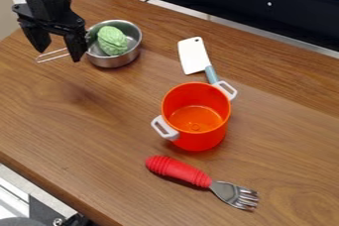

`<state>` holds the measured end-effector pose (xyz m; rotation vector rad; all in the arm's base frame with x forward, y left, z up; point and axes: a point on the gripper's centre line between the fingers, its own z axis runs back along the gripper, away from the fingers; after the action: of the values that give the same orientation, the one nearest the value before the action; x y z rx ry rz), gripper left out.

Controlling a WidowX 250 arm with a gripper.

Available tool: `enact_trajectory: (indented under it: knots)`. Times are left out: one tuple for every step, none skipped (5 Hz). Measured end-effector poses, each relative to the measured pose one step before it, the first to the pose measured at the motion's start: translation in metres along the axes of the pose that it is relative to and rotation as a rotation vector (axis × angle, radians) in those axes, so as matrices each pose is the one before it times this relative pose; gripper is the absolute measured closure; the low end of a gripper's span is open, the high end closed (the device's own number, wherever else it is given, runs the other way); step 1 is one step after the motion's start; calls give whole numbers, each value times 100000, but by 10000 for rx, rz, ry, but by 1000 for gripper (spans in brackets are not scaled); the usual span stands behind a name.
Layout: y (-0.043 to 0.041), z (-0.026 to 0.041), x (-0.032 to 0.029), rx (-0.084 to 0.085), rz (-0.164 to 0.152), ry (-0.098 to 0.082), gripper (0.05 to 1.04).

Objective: Move the red pot to the lower left of the table

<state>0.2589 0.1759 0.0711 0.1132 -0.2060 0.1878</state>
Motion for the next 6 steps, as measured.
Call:
enact_trajectory:
  knots:
    - [-278,-924,-644,-146,0,338,83]
    - [-309,-106,-145,3,-416,102,83]
    - [-823,349,-711,-312,-1393,36,83]
    - [-1318,448,305,-389,-1104,-32,83]
    - [-1874,1049,1221,-213,761,-278,83]
    - [-2581,939,857,-23,602,52,83]
